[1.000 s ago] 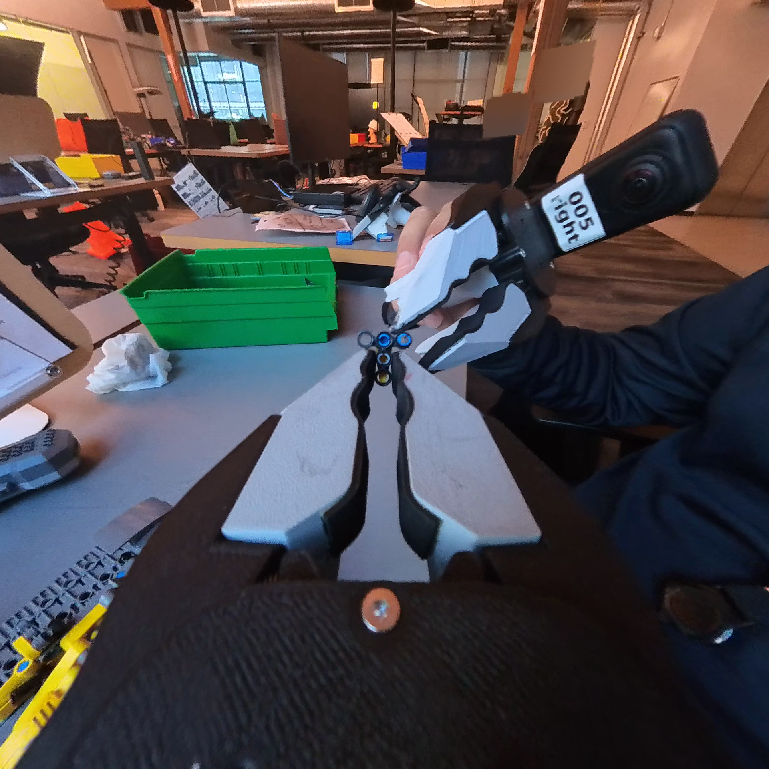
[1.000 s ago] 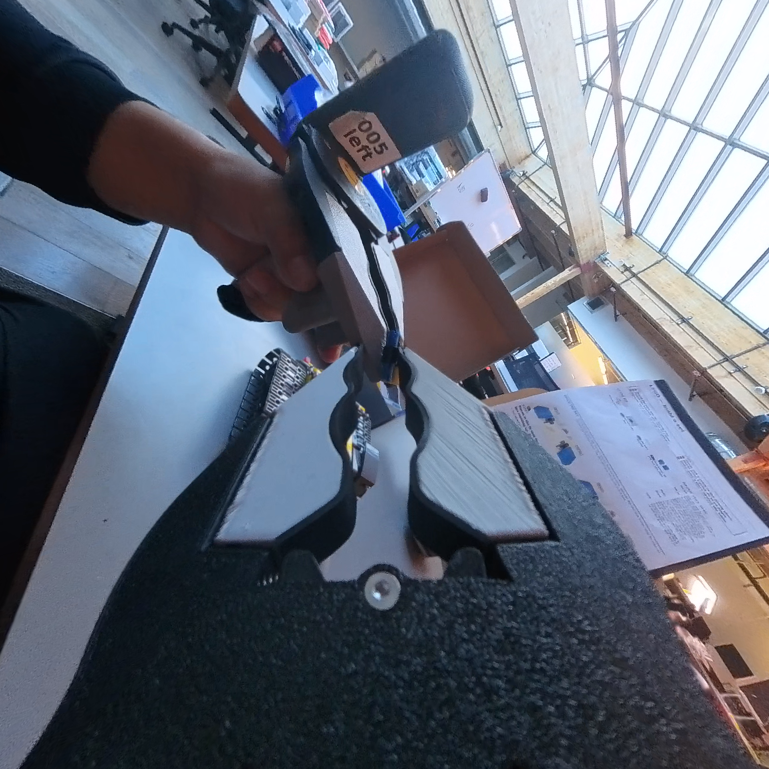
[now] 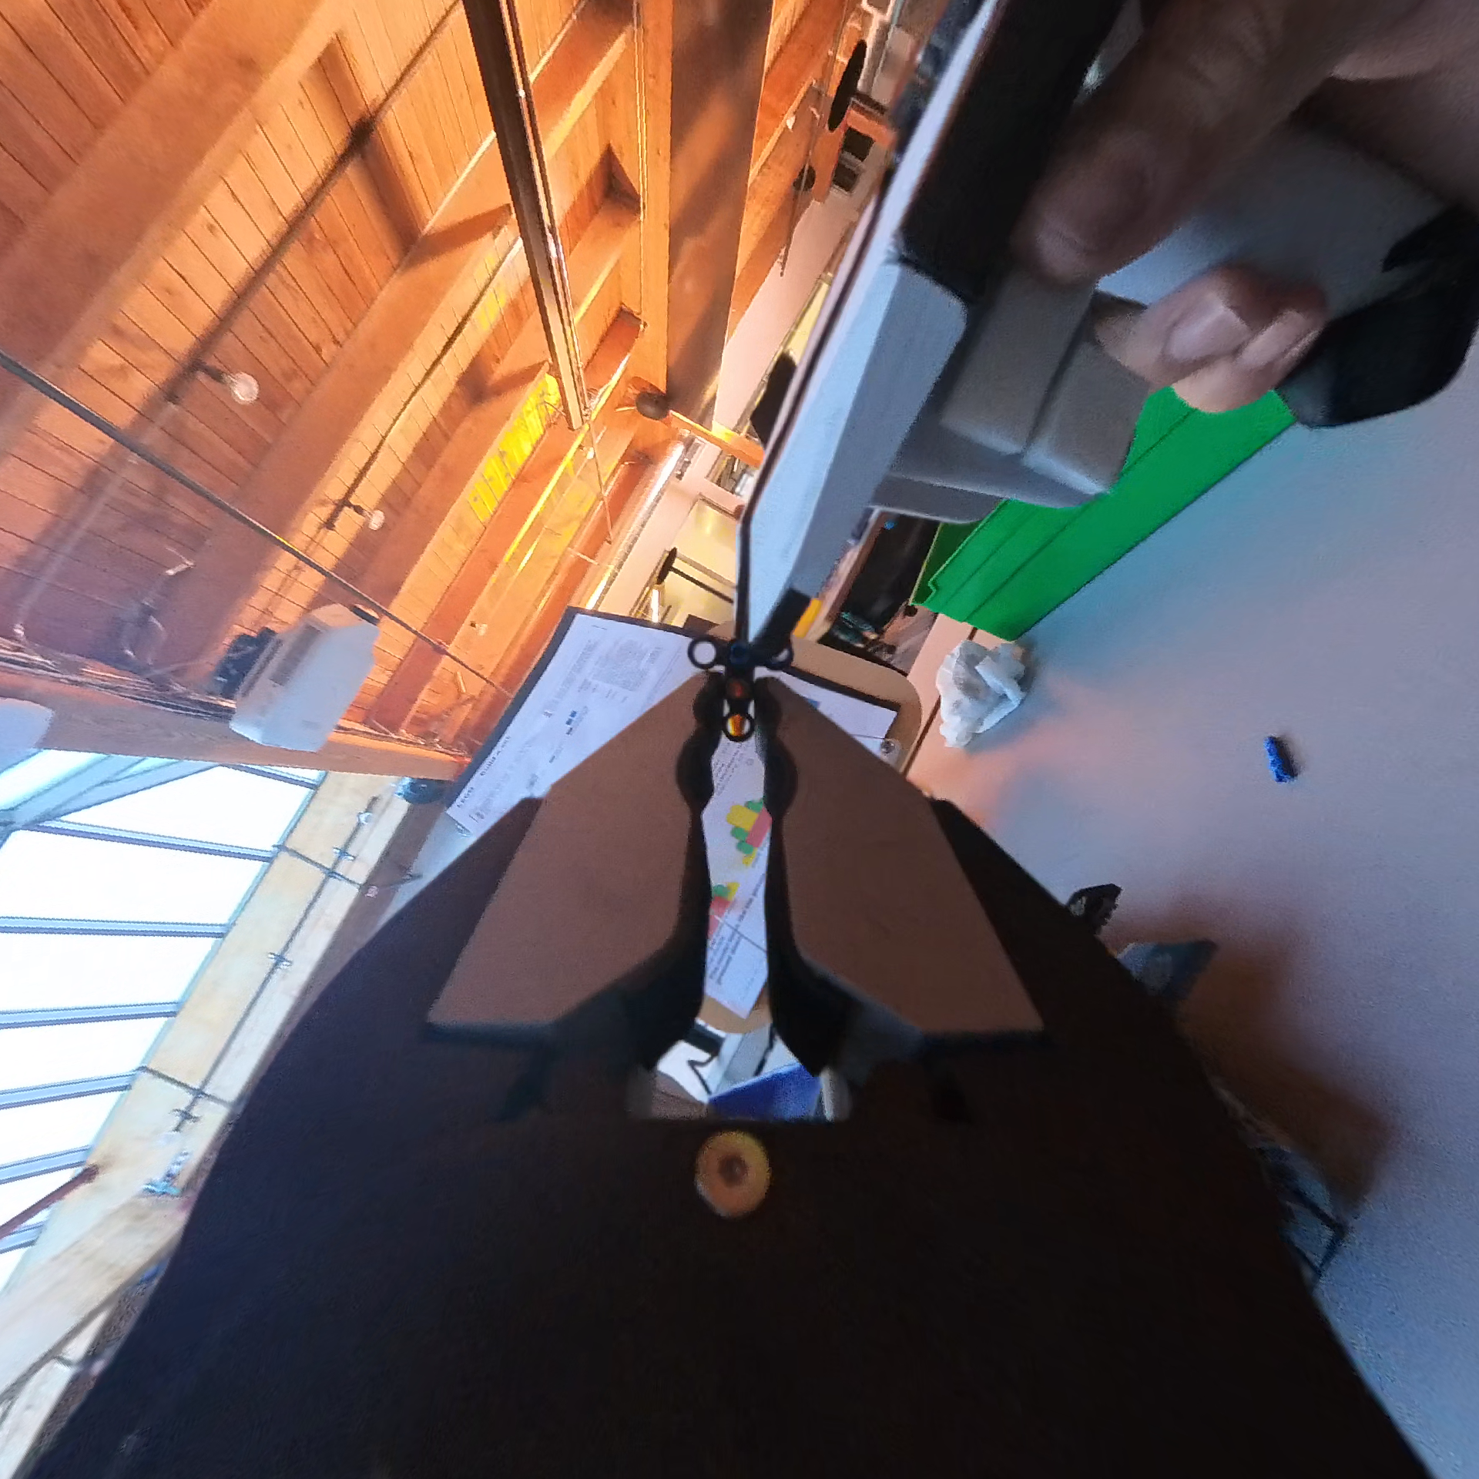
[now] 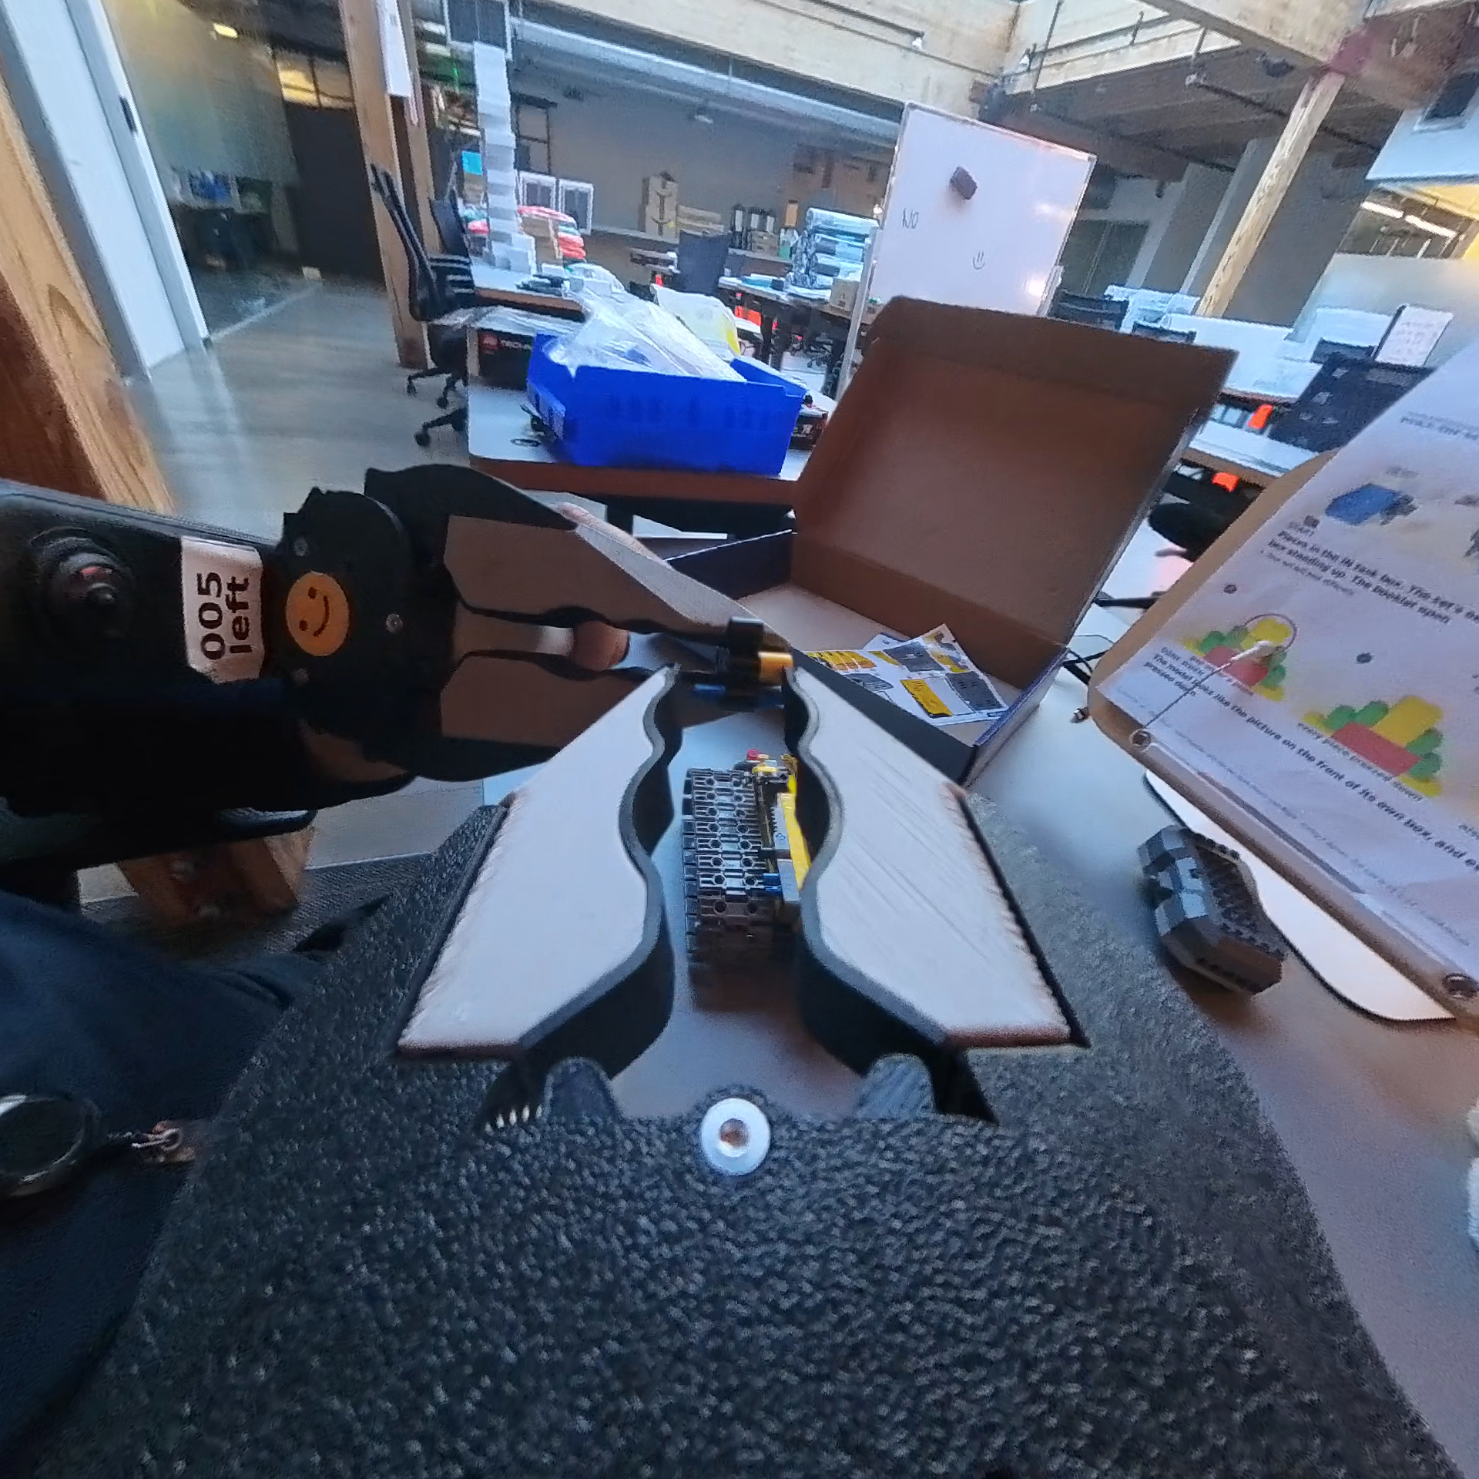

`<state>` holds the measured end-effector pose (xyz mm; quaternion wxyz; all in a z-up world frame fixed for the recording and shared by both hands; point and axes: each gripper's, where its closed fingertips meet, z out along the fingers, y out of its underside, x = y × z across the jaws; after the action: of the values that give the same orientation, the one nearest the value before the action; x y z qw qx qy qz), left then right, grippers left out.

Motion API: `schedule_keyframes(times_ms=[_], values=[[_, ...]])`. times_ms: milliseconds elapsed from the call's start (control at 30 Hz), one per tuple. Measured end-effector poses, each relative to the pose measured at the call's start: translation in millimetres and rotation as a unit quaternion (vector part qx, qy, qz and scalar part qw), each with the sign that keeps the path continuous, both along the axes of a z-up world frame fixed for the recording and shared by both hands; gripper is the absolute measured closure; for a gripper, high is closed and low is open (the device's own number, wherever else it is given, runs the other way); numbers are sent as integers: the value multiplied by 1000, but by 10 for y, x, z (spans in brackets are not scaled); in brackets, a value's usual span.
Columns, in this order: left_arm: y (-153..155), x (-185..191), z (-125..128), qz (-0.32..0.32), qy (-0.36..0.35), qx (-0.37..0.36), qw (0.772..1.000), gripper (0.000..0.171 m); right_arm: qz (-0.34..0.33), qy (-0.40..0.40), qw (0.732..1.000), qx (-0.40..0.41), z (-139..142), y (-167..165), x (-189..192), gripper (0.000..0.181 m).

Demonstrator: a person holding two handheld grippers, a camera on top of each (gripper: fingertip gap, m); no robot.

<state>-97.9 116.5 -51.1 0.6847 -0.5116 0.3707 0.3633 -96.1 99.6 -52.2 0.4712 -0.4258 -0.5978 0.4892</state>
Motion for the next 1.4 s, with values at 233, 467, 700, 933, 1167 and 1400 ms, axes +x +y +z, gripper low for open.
schedule_keyframes(times_ms=[233,467,700,933,1167,1400], values=[[-20,-22,23,10,31,18,999,167,-4,-26,999,38,-45,-34,29,162],[-58,-4,50,7,42,33,999,167,3,-22,999,32,-50,-53,21,166],[-71,17,57,15,53,42,998,167,-8,-9,999,35,-26,-35,12,163],[-87,18,66,18,63,50,997,168,-15,-6,998,68,-28,-62,18,167],[-143,45,97,6,57,63,996,169,0,1,998,60,-1,-121,40,169],[-181,46,109,1,50,72,996,169,2,10,997,77,4,-157,42,170]])
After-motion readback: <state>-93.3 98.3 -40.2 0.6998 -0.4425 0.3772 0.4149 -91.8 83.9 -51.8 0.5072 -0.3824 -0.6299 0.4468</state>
